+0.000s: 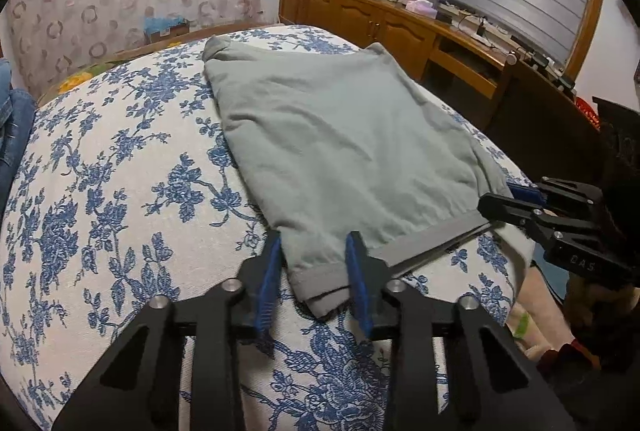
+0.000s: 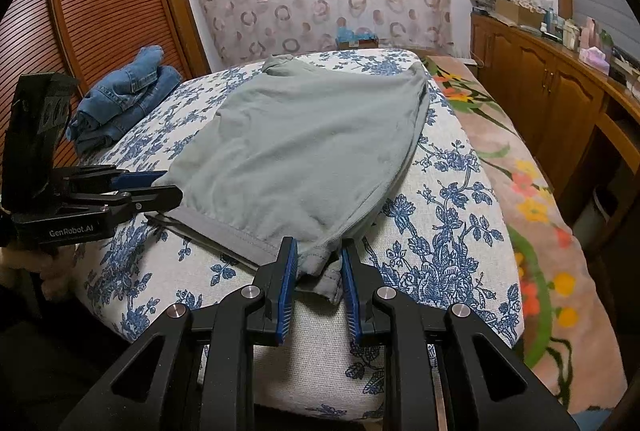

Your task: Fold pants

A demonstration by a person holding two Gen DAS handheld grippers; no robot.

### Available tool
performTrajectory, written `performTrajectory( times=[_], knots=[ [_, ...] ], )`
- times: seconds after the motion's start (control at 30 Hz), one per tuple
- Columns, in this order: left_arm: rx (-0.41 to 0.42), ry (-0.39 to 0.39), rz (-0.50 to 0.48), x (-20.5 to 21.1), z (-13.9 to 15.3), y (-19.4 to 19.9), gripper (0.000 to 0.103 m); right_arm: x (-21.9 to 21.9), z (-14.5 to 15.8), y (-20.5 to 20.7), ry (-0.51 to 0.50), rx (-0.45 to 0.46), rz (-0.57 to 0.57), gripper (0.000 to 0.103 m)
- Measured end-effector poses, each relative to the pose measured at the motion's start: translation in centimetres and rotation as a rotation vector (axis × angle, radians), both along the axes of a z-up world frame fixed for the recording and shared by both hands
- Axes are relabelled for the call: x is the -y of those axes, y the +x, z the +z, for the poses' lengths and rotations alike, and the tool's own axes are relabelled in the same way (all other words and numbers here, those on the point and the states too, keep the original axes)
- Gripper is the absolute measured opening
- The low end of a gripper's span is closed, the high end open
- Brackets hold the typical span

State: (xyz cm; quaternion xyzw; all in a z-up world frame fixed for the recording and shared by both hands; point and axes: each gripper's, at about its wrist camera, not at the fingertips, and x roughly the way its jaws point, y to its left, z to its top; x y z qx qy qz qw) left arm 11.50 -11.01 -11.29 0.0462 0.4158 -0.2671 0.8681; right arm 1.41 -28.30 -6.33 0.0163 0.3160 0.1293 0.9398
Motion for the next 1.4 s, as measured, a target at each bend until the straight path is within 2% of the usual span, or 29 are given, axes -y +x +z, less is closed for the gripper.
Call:
performTrajectory(
  times=[0.1,0.17,0.27,0.43,0.87,1.0,1.07,1.13,1.27,1.4],
  knots=[
    [0.002,-0.003,0.002,0.1,0.1,-0.1,0.013,0.1,0.0,0.1,0.030,-0.007,0.019,0.012],
    [0.011,-0.002,0.018,0.0,0.4,-0.2,0.007,0.3,0.1,0.2,0.051,-0.008,0.018,0.010],
    [0.047,-0.009,0.024,-0.2,1.6,-0.8,0.007,0.4,0.7,-0.1,0.072,0.014,0.030,0.009],
    [0.120,-0.040,0.021,-0.7,5.2,-1.7,0.006,0.3,2.9,-0.6,0.092,0.073,0.056,0.008],
    [0.332,-0.124,0.031,-3.5,16.5,-3.4,0.006,-1.9,13.6,-3.1,0.079,0.318,0.189,0.008],
    [0.385,-0.122,0.062,-4.8,18.8,-3.0,0.006,-2.6,16.7,-3.0,0.071,0.376,0.227,0.008],
    [0.419,-0.090,0.098,-5.5,19.3,-2.0,0.006,-3.1,17.6,-1.9,0.054,0.393,0.236,0.008],
    [0.416,-0.099,0.125,-6.4,19.6,-0.4,0.006,-3.6,18.1,0.1,0.046,0.384,0.246,0.008],
    [0.436,-0.052,0.192,-7.7,20.7,3.4,0.006,-4.6,19.1,5.9,0.048,0.348,0.250,0.008],
    [0.463,-0.022,0.264,-9.2,23.8,7.2,0.006,-6.1,21.7,11.3,0.056,0.374,0.222,0.008]
  ],
)
